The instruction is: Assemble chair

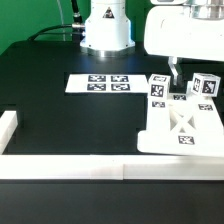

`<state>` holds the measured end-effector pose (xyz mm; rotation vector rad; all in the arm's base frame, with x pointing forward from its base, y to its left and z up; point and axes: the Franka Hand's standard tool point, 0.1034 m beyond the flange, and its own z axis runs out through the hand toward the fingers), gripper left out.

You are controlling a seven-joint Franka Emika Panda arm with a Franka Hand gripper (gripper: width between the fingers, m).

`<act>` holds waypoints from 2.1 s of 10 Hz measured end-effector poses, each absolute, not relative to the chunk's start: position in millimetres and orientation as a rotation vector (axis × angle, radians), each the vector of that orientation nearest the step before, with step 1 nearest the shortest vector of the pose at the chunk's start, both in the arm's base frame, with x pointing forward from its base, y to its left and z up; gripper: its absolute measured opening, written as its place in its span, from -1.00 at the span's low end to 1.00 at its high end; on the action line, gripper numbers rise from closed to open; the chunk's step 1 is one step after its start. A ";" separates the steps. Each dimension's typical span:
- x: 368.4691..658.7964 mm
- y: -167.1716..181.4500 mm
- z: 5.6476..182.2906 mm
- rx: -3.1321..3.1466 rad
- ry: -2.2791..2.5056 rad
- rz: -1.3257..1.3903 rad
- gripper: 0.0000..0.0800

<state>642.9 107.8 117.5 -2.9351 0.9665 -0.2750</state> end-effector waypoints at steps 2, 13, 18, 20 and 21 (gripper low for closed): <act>643.0 108.5 117.6 -3.016 0.770 -0.286 0.62; 644.1 104.3 118.0 -3.160 0.133 -0.295 -0.30; 644.0 104.8 117.8 -3.101 0.489 -0.296 -0.29; 643.9 104.9 117.6 -3.044 0.708 -0.295 -0.29; 643.9 104.9 117.6 -3.031 0.752 -0.295 -0.29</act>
Offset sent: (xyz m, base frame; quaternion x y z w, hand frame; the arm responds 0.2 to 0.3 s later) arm 0.0028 0.0023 0.0003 -0.0171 -0.0001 -0.2141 0.9767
